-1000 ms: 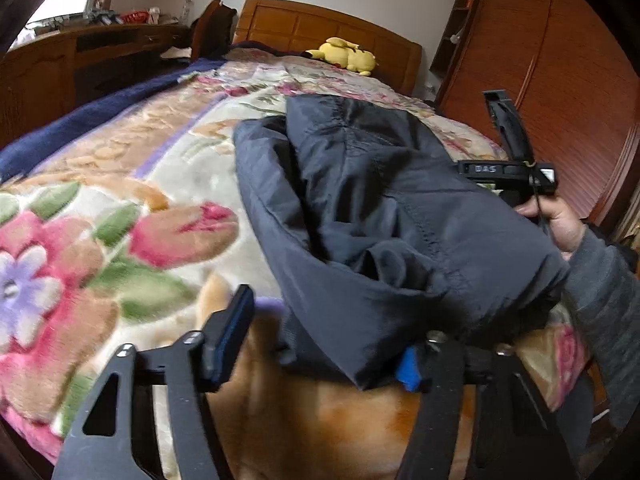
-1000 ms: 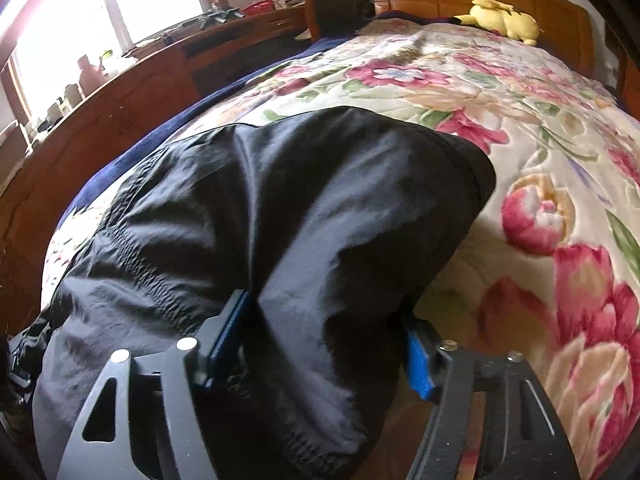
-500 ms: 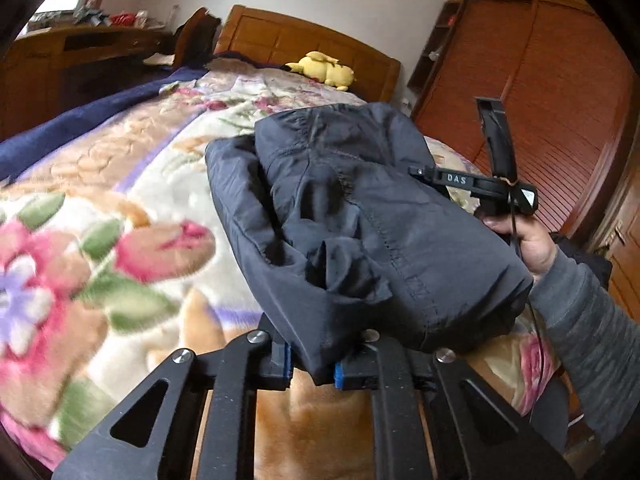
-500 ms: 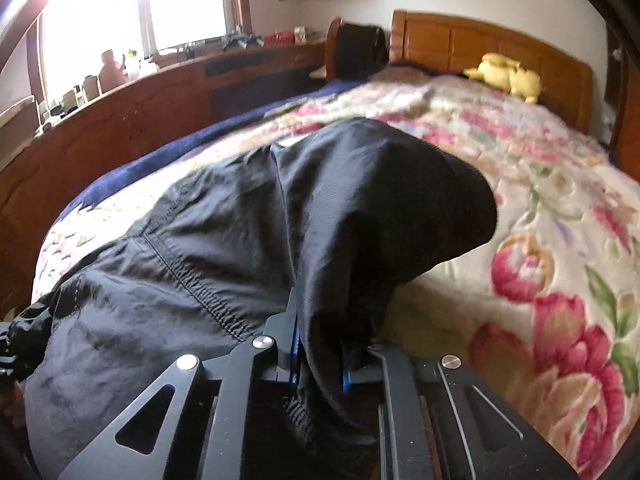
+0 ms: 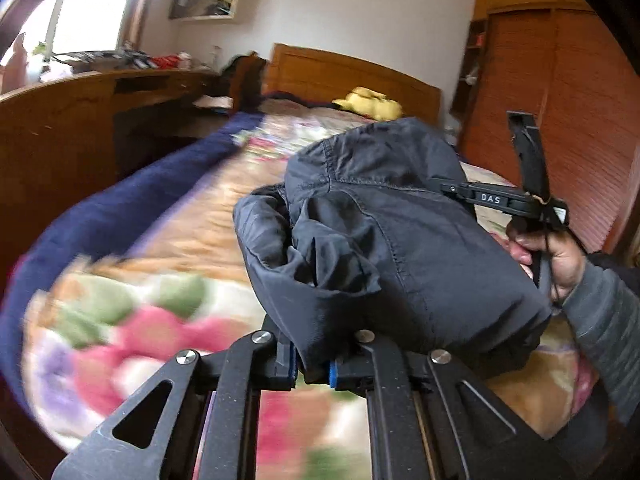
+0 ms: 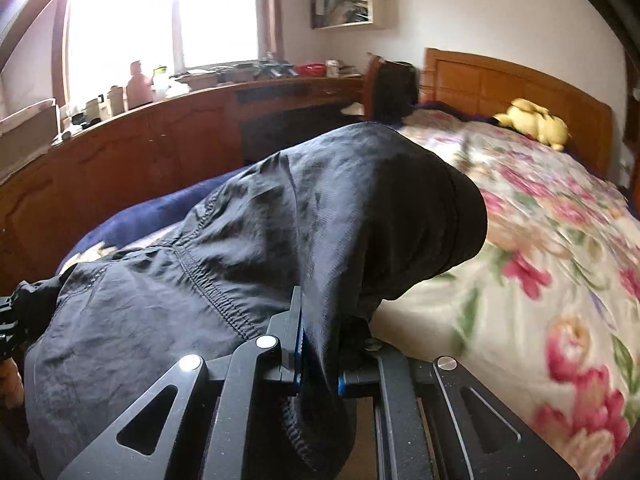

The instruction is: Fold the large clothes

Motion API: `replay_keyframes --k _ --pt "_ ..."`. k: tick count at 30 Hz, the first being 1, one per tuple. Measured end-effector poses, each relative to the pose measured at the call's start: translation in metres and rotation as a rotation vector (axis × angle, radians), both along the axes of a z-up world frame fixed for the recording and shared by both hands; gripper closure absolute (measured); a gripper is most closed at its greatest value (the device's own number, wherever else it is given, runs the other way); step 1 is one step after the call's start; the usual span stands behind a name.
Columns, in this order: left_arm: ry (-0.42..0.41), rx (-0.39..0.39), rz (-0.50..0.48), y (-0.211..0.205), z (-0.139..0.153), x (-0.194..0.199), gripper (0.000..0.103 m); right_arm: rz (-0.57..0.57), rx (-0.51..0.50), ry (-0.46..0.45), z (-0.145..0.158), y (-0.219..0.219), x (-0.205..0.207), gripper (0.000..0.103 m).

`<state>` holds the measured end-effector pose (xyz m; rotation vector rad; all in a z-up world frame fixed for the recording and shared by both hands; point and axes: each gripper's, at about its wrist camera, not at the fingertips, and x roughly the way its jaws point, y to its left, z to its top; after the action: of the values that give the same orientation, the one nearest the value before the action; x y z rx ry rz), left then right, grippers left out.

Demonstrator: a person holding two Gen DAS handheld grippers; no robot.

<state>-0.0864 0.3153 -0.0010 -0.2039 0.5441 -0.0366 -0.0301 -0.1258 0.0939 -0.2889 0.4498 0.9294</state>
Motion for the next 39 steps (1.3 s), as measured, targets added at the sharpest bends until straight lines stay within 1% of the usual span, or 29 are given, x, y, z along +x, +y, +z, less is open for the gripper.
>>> replay_keyframes --k 4,8,11,13,15,17,20,21,22,23,24,25,26,27,29,31,33,35,37,39 --pt "0.022 0.068 0.094 0.054 0.000 -0.009 0.092 0.077 0.000 0.002 -0.002 0.068 -0.015 0.092" --pt "0.054 0.126 0.217 0.113 -0.006 -0.018 0.092 0.152 -0.007 -0.007 -0.004 0.139 -0.035 0.092" --pt "0.059 0.135 0.298 0.151 -0.006 -0.033 0.093 0.204 0.002 0.007 -0.005 0.179 -0.048 0.092" --pt "0.056 0.148 0.347 0.166 -0.005 -0.044 0.093 0.233 0.000 0.016 -0.009 0.197 -0.055 0.092" --pt "0.069 0.165 0.369 0.172 -0.010 -0.050 0.093 0.252 -0.018 0.038 -0.017 0.211 -0.059 0.092" --pt "0.090 0.160 0.370 0.176 -0.017 -0.048 0.093 0.229 -0.050 0.086 -0.032 0.220 -0.050 0.092" --pt "0.101 0.190 0.375 0.168 -0.028 -0.046 0.091 0.197 -0.105 0.137 -0.050 0.227 -0.030 0.084" --pt "0.092 0.187 0.375 0.168 -0.027 -0.047 0.090 0.197 -0.113 0.141 -0.053 0.227 -0.024 0.076" --pt "0.081 0.178 0.378 0.167 -0.026 -0.047 0.089 0.194 -0.111 0.146 -0.053 0.223 -0.017 0.066" --pt "0.076 0.167 0.386 0.167 -0.025 -0.049 0.085 0.185 -0.102 0.155 -0.053 0.216 -0.010 0.060" --pt "0.075 0.160 0.397 0.172 -0.023 -0.053 0.081 0.177 -0.096 0.163 -0.050 0.208 -0.004 0.052" --pt "0.075 0.157 0.405 0.176 -0.021 -0.055 0.079 0.165 -0.086 0.165 -0.047 0.199 -0.001 0.047" --pt "0.071 0.161 0.416 0.173 -0.018 -0.059 0.076 0.152 -0.078 0.159 -0.043 0.186 0.002 0.045" --pt "0.065 0.173 0.426 0.170 -0.014 -0.064 0.069 0.145 -0.076 0.149 -0.041 0.176 0.003 0.042" --pt "0.029 0.205 0.440 0.164 -0.003 -0.073 0.059 0.121 -0.060 0.110 -0.035 0.152 0.000 0.042" --pt "-0.001 0.242 0.447 0.155 0.010 -0.082 0.053 0.106 -0.053 0.082 -0.031 0.126 -0.004 0.042" --pt "-0.036 0.257 0.444 0.142 0.027 -0.088 0.035 0.104 -0.050 0.069 -0.031 0.107 -0.016 0.041" --pt "-0.067 0.257 0.420 0.127 0.043 -0.089 0.028 0.089 -0.039 0.043 -0.028 0.081 -0.025 0.041" --pt "-0.106 0.282 0.399 0.102 0.060 -0.088 0.025 0.078 -0.011 0.036 -0.024 0.054 -0.035 0.041" --pt "-0.133 0.287 0.364 0.084 0.069 -0.083 0.021 0.070 0.013 0.034 -0.019 0.031 -0.048 0.040"
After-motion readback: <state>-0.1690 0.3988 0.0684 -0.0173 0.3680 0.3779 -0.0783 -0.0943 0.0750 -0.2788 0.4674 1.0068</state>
